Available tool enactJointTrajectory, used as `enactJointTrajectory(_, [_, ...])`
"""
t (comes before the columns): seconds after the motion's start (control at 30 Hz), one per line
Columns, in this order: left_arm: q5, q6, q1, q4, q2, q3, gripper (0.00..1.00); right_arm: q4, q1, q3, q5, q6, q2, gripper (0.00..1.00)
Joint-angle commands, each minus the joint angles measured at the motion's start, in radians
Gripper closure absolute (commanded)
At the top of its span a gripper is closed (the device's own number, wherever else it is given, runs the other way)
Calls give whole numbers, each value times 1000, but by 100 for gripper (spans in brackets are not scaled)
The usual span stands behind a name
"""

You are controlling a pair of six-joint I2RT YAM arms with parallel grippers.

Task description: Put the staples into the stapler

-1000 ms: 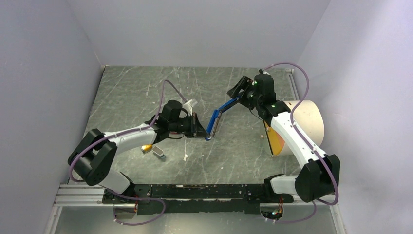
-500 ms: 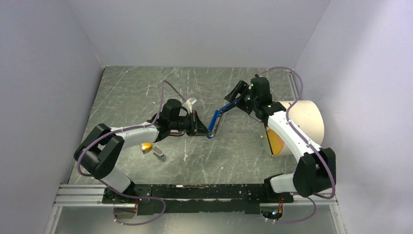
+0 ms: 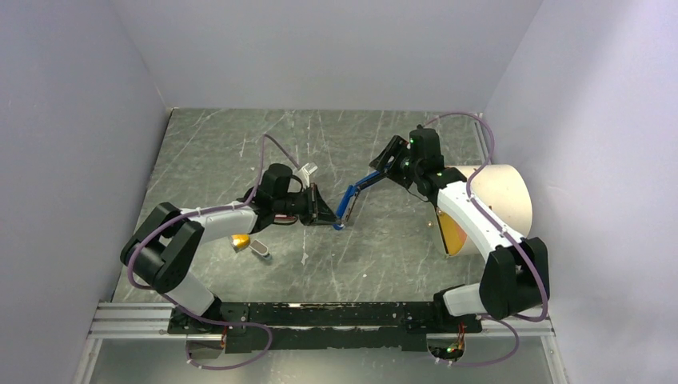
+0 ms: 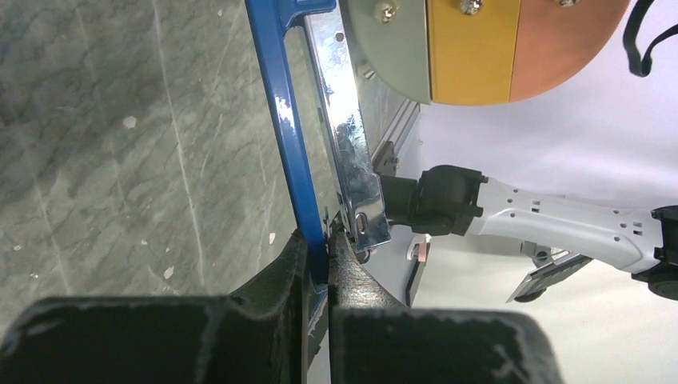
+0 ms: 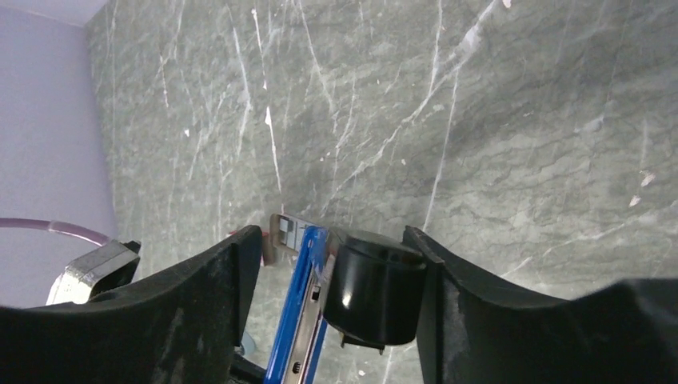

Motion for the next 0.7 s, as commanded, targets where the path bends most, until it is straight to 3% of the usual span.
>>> enactJointTrajectory(0.0, [94, 48, 9, 67, -54, -5, 95, -6, -7, 42, 13, 2, 17, 35])
enactJointTrajectory(0.1, [104, 69, 9, 48, -71, -7, 95, 4, -11, 37, 16, 16, 23, 42])
enactJointTrajectory(0.23, [127, 63, 12, 47, -81, -10, 95, 5, -13, 44, 18, 20, 38, 44])
enactJointTrajectory(0.43, [122, -28, 29, 103, -89, -51, 95, 54, -13, 18, -38, -12, -1, 18])
enactJointTrajectory(0.67, [89, -194, 29, 324, -49, -87, 95, 97, -13, -44, -137, 7, -19, 10])
